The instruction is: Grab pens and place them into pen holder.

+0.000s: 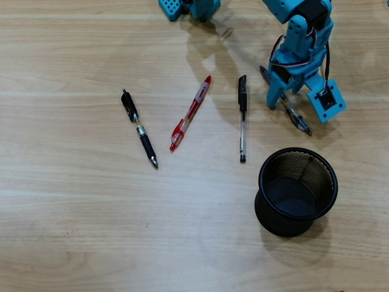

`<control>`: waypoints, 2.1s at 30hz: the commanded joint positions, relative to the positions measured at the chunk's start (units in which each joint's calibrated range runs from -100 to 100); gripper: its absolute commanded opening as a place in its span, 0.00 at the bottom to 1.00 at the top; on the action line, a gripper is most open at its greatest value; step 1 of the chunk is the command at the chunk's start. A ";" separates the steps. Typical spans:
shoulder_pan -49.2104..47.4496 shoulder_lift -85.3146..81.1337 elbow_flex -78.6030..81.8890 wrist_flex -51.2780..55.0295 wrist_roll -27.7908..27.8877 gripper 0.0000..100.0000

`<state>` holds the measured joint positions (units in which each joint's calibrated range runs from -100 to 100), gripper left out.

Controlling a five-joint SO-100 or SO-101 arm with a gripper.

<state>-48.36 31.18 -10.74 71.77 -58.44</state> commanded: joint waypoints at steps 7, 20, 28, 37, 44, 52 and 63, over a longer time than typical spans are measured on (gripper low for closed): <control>-1.07 0.96 -0.58 -1.84 -0.25 0.18; -0.71 0.45 -0.76 -1.84 -0.25 0.02; 0.57 -1.16 -4.83 -0.93 0.06 0.02; 5.15 -11.01 -17.95 5.90 1.53 0.02; 9.63 -16.53 -28.27 5.54 4.20 0.02; 14.84 -16.45 -36.59 -2.02 5.51 0.02; 19.69 -8.38 -35.06 -34.10 7.13 0.02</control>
<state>-30.06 21.50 -44.10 45.79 -51.57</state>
